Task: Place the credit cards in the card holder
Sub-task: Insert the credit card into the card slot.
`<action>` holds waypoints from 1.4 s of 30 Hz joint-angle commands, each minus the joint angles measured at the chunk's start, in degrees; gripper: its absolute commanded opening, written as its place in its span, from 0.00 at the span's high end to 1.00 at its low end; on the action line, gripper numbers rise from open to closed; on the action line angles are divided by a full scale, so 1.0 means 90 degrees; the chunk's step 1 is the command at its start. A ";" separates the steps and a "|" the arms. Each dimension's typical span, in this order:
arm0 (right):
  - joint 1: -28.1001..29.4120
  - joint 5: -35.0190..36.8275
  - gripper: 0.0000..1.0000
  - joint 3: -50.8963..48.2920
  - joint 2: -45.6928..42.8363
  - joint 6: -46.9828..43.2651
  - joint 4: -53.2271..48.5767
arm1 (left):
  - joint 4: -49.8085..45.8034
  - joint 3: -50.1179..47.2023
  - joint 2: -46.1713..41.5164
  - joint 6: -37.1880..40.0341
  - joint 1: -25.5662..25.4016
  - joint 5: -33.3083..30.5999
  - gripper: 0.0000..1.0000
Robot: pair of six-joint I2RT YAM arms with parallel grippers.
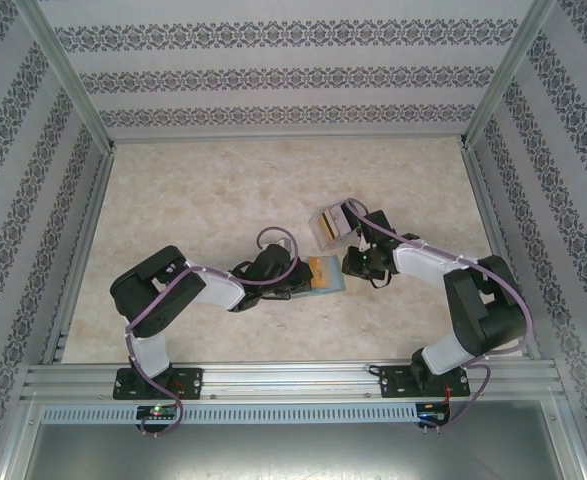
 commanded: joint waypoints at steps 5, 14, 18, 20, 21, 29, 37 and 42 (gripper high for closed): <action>0.0069 -0.0559 0.92 -0.0204 0.0263 0.0004 0.0110 | -0.0167 0.0252 0.0238 -0.0230 -0.0197 -0.0301 0.99; 0.0148 -0.0659 0.92 -0.0499 -0.0019 0.0261 0.0214 | -0.0220 0.0411 0.0393 -0.0402 -0.0355 -0.0446 0.94; 0.0162 -0.0687 0.91 -0.0503 -0.0051 0.0287 0.0227 | -0.0275 0.0387 0.0424 -0.0482 -0.0400 -0.0475 0.91; 0.0160 -0.0695 0.90 -0.0478 -0.0041 0.0288 0.0220 | -0.0352 0.0383 0.0400 -0.0472 -0.0402 -0.0494 0.89; 0.0157 -0.0680 0.90 -0.0467 -0.0032 0.0277 0.0208 | -0.0373 0.0370 0.0388 -0.0455 -0.0402 -0.0522 0.88; 0.0173 -0.0780 0.91 -0.0396 -0.0051 0.0270 0.0171 | -0.1245 0.0620 0.0065 0.0002 -0.0412 -0.0606 0.83; 0.0322 -0.0949 0.93 -0.0377 0.0022 0.0349 0.0291 | -0.1256 0.0892 0.0347 0.0043 -0.0406 -0.0362 0.88; 0.0323 -0.0812 0.92 -0.0348 -0.0016 0.0323 0.0207 | -0.1121 0.0829 0.0396 -0.0014 -0.0414 -0.0320 0.88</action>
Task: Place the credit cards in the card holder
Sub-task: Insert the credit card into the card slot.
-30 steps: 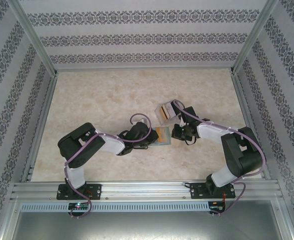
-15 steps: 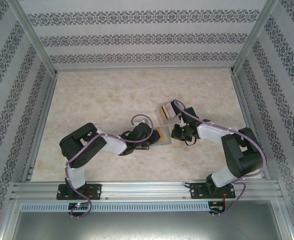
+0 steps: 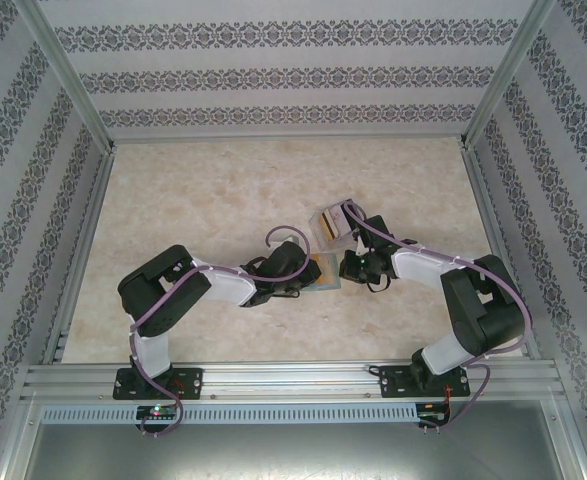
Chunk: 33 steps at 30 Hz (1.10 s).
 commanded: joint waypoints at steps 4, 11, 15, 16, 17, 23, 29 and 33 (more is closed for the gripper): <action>0.0129 -0.0304 0.88 0.0038 -0.0041 0.0000 -0.0407 | -0.0537 0.0114 0.0022 0.0261 -0.0145 0.0121 0.84; -0.0046 -0.0310 0.80 0.0333 -0.0272 -0.0160 -0.0662 | -0.1434 0.0330 -0.0388 0.0776 -0.0145 -0.0073 0.68; -0.0106 -0.0289 0.78 0.0478 -0.0319 -0.0185 -0.0731 | -0.1838 0.0496 -0.0509 0.1009 -0.0123 -0.0190 0.60; -0.0110 -0.0288 0.78 0.0516 -0.0316 -0.0167 -0.0743 | -0.1969 0.0563 -0.0510 0.1053 -0.0116 -0.0235 0.59; -0.0117 -0.0283 0.78 0.0540 -0.0301 -0.0173 -0.0743 | -0.2059 0.0611 -0.0505 0.1095 -0.0114 -0.0272 0.58; -0.0120 -0.0298 0.78 0.0601 -0.0039 -0.0157 -0.0704 | -0.2060 0.0855 -0.0235 0.1188 -0.0019 -0.0051 0.62; -0.0111 -0.0353 0.83 0.0567 0.0318 -0.0154 -0.0585 | -0.2414 0.1179 0.0034 0.1345 -0.0013 0.0082 0.64; -0.0106 -0.0425 0.86 0.0552 0.0497 -0.0096 -0.0431 | -0.2537 0.1387 0.0231 0.1479 -0.0018 0.0301 0.64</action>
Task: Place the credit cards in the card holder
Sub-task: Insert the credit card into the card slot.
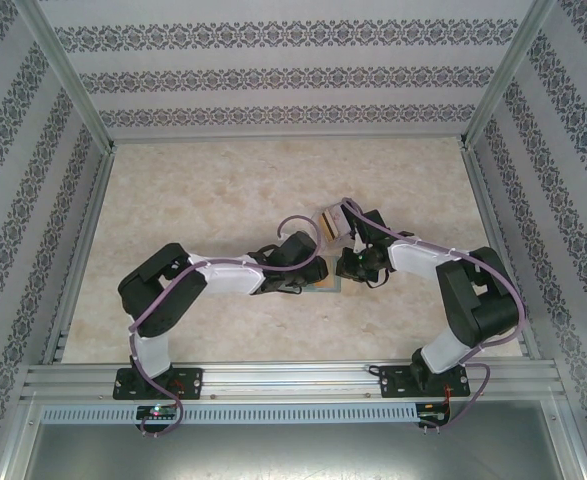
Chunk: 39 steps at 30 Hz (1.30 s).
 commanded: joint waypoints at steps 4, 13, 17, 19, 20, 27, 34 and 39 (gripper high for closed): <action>-0.0033 -0.0122 0.87 0.0042 0.0127 0.0006 0.0170 | -0.0355 0.0279 0.0256 0.0331 0.0011 0.0268 0.65; -0.0062 0.0003 0.85 0.0015 -0.0165 0.0037 0.0080 | -0.0673 0.0296 -0.0017 0.0496 0.0011 0.0067 0.60; -0.0091 0.0157 0.81 0.0042 -0.0492 0.0002 -0.0021 | -0.0863 0.0217 -0.0313 0.0533 0.0011 -0.0192 0.50; -0.0111 0.0147 0.80 0.0088 -0.0593 -0.0029 -0.0082 | -0.0904 0.0224 -0.0403 0.0572 0.0011 -0.0218 0.46; -0.0108 0.0142 0.80 0.0102 -0.0634 -0.0029 -0.0086 | -0.0923 0.0231 -0.0449 0.0593 0.0011 -0.0217 0.44; -0.0132 0.0139 0.78 0.0118 -0.0993 0.0029 -0.0089 | -0.1101 0.0285 -0.0677 0.0691 0.0012 -0.0323 0.36; -0.0225 0.0510 0.65 0.0134 -0.1792 -0.0147 -0.0077 | -0.1346 0.0253 -0.1110 0.0860 0.0022 -0.0836 0.33; -0.0392 0.0624 0.61 0.0669 -0.1734 -0.0566 -0.0409 | -0.1497 0.0290 -0.1341 0.0990 0.0130 -0.1219 0.28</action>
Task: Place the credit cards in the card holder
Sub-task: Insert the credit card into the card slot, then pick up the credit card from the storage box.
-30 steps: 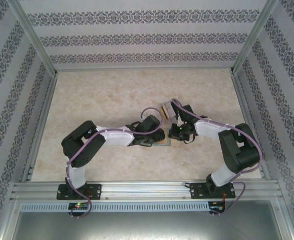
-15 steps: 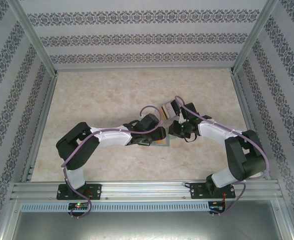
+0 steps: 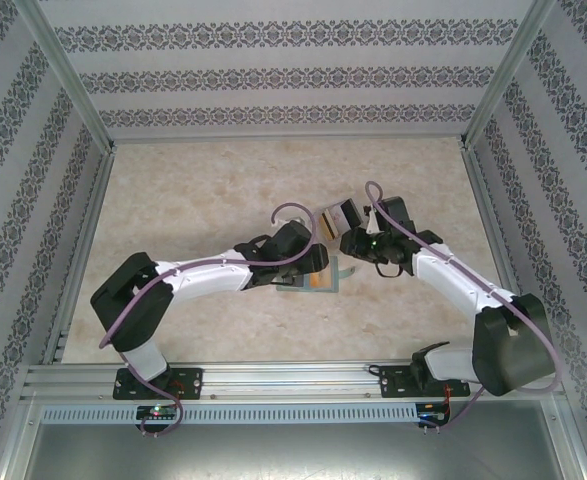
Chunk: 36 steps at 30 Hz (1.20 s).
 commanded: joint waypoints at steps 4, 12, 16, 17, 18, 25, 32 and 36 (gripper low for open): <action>-0.0112 0.0379 0.61 0.1077 0.0553 -0.0732 -0.0657 | -0.0355 0.0123 -0.0221 0.0218 0.0384 -0.0270 0.27; -0.0072 0.0455 0.61 0.2287 0.1604 -0.1189 -0.1224 | 0.0144 -0.0028 -0.0152 -0.0002 0.1130 0.0367 0.24; 0.0011 0.0579 0.61 0.2819 0.2060 -0.1407 -0.1550 | 0.0298 -0.0005 -0.0038 -0.0073 0.1462 0.0670 0.18; 0.0059 0.0655 0.61 0.2956 0.2168 -0.1483 -0.1629 | 0.0321 0.0012 0.0004 -0.0083 0.1536 0.0745 0.16; 0.0100 0.0758 0.61 0.3060 0.2252 -0.1538 -0.1693 | 0.0363 0.0026 0.0041 -0.0090 0.1596 0.0827 0.15; 0.0476 0.1811 0.60 0.3864 0.3002 -0.1940 -0.2350 | 0.0480 0.0042 0.0207 -0.0133 0.1789 0.1145 0.11; 0.0750 0.2181 0.63 0.4338 0.3559 -0.2190 -0.2608 | 0.0519 -0.0044 0.0222 -0.0142 0.1800 0.1242 0.07; 0.0907 0.2311 0.63 0.4522 0.3834 -0.2223 -0.2683 | 0.0548 -0.0093 0.0194 -0.0153 0.1810 0.1218 0.02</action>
